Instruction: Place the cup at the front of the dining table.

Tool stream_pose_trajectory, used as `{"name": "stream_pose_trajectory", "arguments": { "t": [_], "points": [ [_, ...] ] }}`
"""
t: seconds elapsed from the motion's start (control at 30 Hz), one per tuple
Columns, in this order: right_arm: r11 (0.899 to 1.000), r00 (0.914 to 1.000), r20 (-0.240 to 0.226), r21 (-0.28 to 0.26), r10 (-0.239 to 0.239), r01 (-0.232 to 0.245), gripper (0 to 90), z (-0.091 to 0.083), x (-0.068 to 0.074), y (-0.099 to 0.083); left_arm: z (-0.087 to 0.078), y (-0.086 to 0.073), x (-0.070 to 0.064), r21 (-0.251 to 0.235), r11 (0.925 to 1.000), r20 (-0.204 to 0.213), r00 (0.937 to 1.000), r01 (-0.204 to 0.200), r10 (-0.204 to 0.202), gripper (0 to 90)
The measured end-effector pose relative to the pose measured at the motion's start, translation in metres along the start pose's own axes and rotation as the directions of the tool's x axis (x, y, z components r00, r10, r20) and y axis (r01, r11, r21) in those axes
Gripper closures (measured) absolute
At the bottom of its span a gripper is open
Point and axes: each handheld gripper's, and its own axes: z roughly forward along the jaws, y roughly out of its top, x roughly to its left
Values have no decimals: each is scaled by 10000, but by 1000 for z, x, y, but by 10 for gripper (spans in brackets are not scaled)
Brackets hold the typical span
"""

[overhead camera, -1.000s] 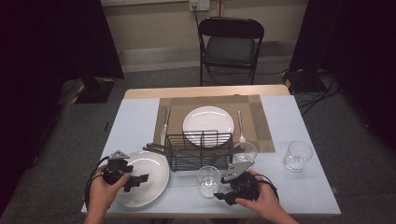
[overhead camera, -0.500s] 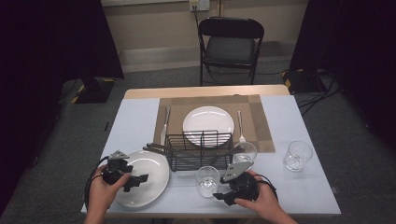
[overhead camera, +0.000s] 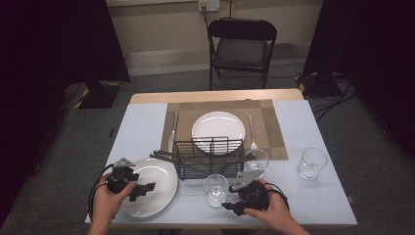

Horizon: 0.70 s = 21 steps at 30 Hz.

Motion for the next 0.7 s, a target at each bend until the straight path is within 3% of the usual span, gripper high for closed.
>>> {"name": "stream_pose_trajectory", "arguments": {
  "t": [0.7],
  "points": [
    [10000,10000,-36,-28,-73,73,426,4,2,4,0,0,0,-29,10000,16,10000,19,-19,188]
  ]
}}
